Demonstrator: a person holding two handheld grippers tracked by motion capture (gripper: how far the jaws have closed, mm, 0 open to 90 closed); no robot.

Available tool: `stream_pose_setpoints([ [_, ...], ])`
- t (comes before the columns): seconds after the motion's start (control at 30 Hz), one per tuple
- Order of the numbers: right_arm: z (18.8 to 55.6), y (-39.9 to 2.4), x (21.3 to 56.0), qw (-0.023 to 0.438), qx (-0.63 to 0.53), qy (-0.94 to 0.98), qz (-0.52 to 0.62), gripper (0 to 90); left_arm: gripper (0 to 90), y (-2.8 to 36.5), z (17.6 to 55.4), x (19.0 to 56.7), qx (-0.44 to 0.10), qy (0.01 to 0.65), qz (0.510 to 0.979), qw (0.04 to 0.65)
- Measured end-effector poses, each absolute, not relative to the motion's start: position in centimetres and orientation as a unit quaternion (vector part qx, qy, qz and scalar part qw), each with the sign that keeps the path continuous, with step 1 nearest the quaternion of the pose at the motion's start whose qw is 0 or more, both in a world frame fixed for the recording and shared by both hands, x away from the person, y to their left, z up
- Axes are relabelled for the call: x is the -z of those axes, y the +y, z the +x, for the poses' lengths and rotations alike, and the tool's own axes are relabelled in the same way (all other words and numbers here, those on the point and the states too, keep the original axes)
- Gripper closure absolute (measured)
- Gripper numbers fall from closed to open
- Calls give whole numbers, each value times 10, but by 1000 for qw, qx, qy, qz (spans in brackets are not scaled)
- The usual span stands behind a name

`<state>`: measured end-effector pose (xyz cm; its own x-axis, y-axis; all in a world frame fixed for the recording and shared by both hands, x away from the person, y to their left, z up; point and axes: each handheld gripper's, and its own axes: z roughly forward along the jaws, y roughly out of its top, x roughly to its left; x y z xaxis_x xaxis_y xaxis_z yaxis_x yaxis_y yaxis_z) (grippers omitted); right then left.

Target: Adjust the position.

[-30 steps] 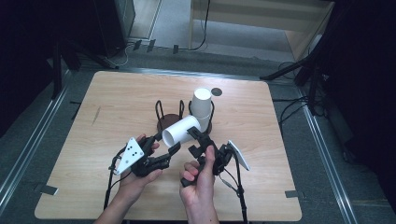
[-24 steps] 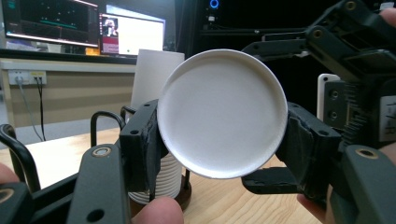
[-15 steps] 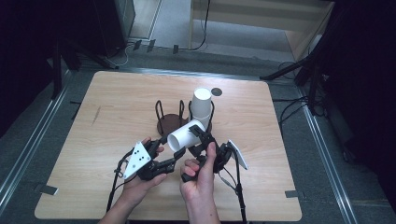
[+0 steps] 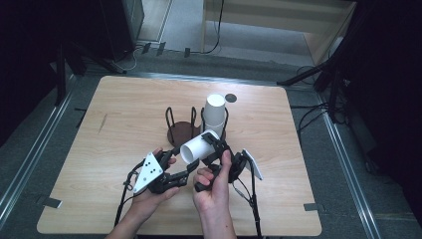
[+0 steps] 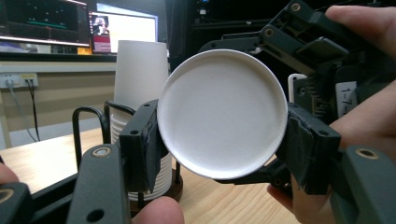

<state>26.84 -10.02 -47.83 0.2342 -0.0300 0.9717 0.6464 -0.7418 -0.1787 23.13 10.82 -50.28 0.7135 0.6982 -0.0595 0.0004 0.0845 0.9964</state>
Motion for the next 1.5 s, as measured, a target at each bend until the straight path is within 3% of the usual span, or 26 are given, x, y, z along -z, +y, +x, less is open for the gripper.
stream_pose_setpoints([
  [0.43,266,-101,482,291,587,-199,-729,276,352,109,230,502,-248,280,633,678],
  [0.73,262,-99,478,267,602,-211,-723,315,325,113,232,499,-230,282,639,678],
  [0.87,260,-100,475,248,607,-217,-723,319,280,113,230,495,-233,281,651,665],
  [1.0,260,-102,472,237,612,-218,-722,322,131,112,230,493,-242,307,665,637],
  [1.1,258,-104,469,230,616,-222,-720,324,80,114,232,490,-231,337,672,618],
  [1.33,257,-108,460,158,631,-250,-717,325,0,118,233,488,-214,346,685,604],
  [1.5,256,-110,457,109,637,-269,-714,329,0,123,234,488,-198,354,693,596],
])
